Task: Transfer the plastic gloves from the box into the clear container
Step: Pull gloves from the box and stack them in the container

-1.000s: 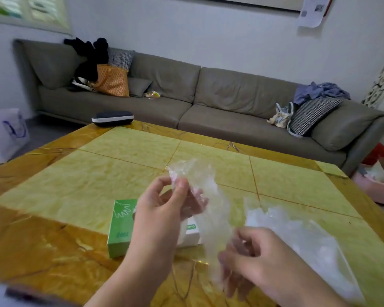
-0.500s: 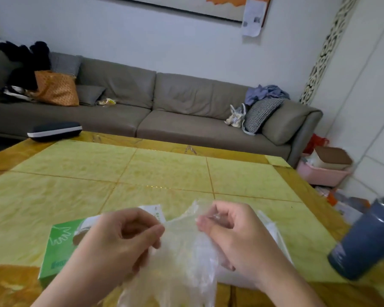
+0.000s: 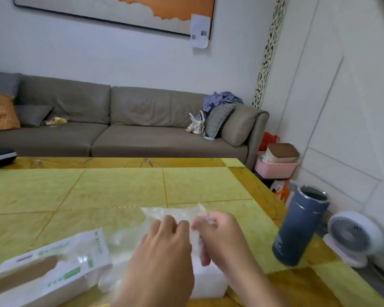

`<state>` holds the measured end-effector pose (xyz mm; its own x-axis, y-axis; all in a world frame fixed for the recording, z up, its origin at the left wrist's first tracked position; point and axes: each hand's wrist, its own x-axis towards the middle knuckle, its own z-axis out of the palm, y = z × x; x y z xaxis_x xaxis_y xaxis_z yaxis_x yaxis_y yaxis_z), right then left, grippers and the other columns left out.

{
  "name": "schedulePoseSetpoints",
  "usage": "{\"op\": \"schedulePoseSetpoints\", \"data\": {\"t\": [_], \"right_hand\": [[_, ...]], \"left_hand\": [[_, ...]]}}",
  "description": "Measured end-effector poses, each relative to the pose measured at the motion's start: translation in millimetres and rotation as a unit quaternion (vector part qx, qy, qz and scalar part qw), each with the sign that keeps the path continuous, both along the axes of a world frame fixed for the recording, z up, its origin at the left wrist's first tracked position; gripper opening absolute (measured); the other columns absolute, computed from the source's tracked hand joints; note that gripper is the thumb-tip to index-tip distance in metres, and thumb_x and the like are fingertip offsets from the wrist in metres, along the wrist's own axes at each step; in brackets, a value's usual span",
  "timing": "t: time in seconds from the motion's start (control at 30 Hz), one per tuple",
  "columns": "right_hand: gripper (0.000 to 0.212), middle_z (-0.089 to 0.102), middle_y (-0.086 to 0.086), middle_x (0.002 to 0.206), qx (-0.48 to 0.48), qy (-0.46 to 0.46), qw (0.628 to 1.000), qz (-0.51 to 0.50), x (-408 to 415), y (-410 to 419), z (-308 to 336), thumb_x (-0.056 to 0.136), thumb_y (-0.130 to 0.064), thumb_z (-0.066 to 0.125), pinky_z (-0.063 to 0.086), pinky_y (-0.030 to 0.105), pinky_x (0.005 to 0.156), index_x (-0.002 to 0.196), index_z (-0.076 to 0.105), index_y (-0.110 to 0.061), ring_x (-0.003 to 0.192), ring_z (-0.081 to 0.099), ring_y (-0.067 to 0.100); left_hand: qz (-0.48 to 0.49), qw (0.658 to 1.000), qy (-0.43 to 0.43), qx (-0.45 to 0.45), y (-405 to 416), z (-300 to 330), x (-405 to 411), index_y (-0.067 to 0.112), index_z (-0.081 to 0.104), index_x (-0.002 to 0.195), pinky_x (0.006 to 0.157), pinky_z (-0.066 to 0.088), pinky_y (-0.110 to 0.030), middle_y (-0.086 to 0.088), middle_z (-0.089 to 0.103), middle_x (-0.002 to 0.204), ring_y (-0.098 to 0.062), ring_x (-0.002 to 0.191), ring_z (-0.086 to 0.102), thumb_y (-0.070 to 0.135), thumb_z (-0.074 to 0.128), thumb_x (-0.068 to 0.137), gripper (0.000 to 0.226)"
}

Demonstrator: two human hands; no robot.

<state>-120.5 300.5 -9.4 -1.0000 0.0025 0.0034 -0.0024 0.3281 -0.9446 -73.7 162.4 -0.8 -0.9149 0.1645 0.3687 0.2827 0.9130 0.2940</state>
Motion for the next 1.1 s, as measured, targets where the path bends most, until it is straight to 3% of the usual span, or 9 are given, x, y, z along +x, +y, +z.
{"op": "schedulePoseSetpoints", "data": {"t": [0.17, 0.33, 0.47, 0.6, 0.77, 0.9, 1.0, 1.07, 1.1], "right_hand": [[0.035, 0.057, 0.006, 0.063, 0.244, 0.032, 0.968, -0.055, -12.0, 15.8, -19.4, 0.093, -0.031, 0.056, 0.042, 0.038, 0.045, 0.067, 0.046, -0.011, 0.048, 0.055, 0.02], [0.033, 0.051, 0.0, 0.076, 0.351, 0.025, 0.935, -0.053, -16.1, 20.0, -23.9, 0.097, -0.027, 0.056, 0.029, 0.031, 0.046, 0.07, 0.037, -0.025, 0.065, 0.048, 0.024], [0.01, 0.065, 0.002, 0.099, 0.391, 0.014, 0.92, -0.021, -13.7, 22.8, -18.4, 0.1, -0.028, 0.06, 0.051, 0.035, 0.067, 0.097, 0.056, -0.02, 0.089, 0.068, 0.028], [0.029, 0.067, 0.005, 0.114, 0.455, 0.018, 0.89, -0.007, -10.9, 22.8, -9.5, 0.101, -0.031, 0.066, 0.05, 0.036, 0.074, 0.123, 0.054, -0.017, 0.104, 0.07, 0.029], [0.034, 0.07, 0.001, 0.103, 0.496, 0.0, 0.867, -0.037, -7.7, 22.2, -7.6, 0.094, -0.023, 0.071, 0.056, 0.034, 0.068, 0.124, 0.058, -0.017, 0.091, 0.072, 0.025], [0.073, 0.063, 0.001, 0.112, 0.485, 0.06, 0.872, -0.036, -0.8, 15.7, 0.0, 0.09, -0.019, 0.076, 0.053, 0.031, 0.066, 0.148, 0.032, -0.014, 0.088, 0.066, 0.021], [0.039, 0.05, -0.005, 0.117, 0.425, 0.162, 0.89, 0.04, 10.3, 2.6, 11.6, 0.094, -0.018, 0.07, 0.05, 0.031, 0.081, 0.123, 0.044, -0.022, 0.102, 0.053, 0.018], [0.011, 0.054, -0.005, 0.112, 0.409, 0.126, 0.899, 0.093, 11.8, -5.0, 9.8, 0.099, -0.021, 0.057, 0.053, 0.037, 0.087, 0.11, 0.057, -0.02, 0.102, 0.055, 0.021], [0.015, 0.058, -0.002, 0.115, 0.42, 0.088, 0.897, 0.11, 9.3, -6.7, 4.7, 0.1, -0.024, 0.054, 0.054, 0.04, 0.089, 0.112, 0.062, -0.019, 0.104, 0.058, 0.024]], "left_hand": [[0.036, 0.99, -0.131, -0.048, -3.6, -29.8, -21.8, 0.028, 0.04, 0.14, 0.099, 0.043, -0.033, 0.003, 0.047, 0.133, -0.02, 0.13, 0.047, 0.048, 0.039, 0.104, 0.041], [0.043, 0.982, -0.179, -0.039, -10.3, -35.4, -32.3, 0.039, 0.044, 0.136, 0.1, 0.048, -0.033, 0.012, 0.055, 0.125, -0.012, 0.121, 0.055, 0.05, 0.039, 0.102, 0.037], [0.045, 0.977, -0.203, -0.043, -11.6, -35.1, -35.9, 0.043, 0.041, 0.141, 0.1, 0.048, -0.033, 0.013, 0.054, 0.131, -0.011, 0.123, 0.054, 0.045, 0.039, 0.104, 0.038], [0.047, 0.973, -0.223, -0.044, -12.0, -34.2, -38.5, 0.042, 0.042, 0.145, 0.101, 0.048, -0.034, 0.011, 0.055, 0.131, -0.011, 0.122, 0.057, 0.04, 0.042, 0.103, 0.042], [0.037, 0.956, -0.287, -0.057, -11.8, -27.2, -46.5, 0.038, 0.035, 0.153, 0.102, 0.051, -0.032, 0.008, 0.056, 0.14, -0.011, 0.126, 0.057, 0.031, 0.061, 0.095, 0.064], [0.039, 0.947, -0.309, -0.076, -10.4, -20.9, -57.8, 0.035, 0.044, 0.146, 0.085, 0.055, -0.029, 0.007, 0.06, 0.13, -0.015, 0.105, 0.066, 0.036, 0.073, 0.087, 0.065], [0.033, 0.941, -0.326, -0.088, -7.7, -20.0, -60.1, 0.032, 0.053, 0.133, 0.066, 0.051, -0.027, 0.006, 0.066, 0.112, -0.016, 0.082, 0.067, 0.038, 0.075, 0.083, 0.054], [0.025, 0.943, -0.321, -0.084, -7.3, -21.1, -59.9, 0.031, 0.058, 0.129, 0.069, 0.055, -0.028, 0.008, 0.069, 0.104, -0.014, 0.085, 0.071, 0.041, 0.073, 0.08, 0.053], [0.021, 0.944, -0.319, -0.079, -8.3, -21.9, -59.8, 0.032, 0.057, 0.131, 0.076, 0.057, -0.028, 0.009, 0.069, 0.107, -0.013, 0.091, 0.071, 0.043, 0.073, 0.079, 0.056]]}}
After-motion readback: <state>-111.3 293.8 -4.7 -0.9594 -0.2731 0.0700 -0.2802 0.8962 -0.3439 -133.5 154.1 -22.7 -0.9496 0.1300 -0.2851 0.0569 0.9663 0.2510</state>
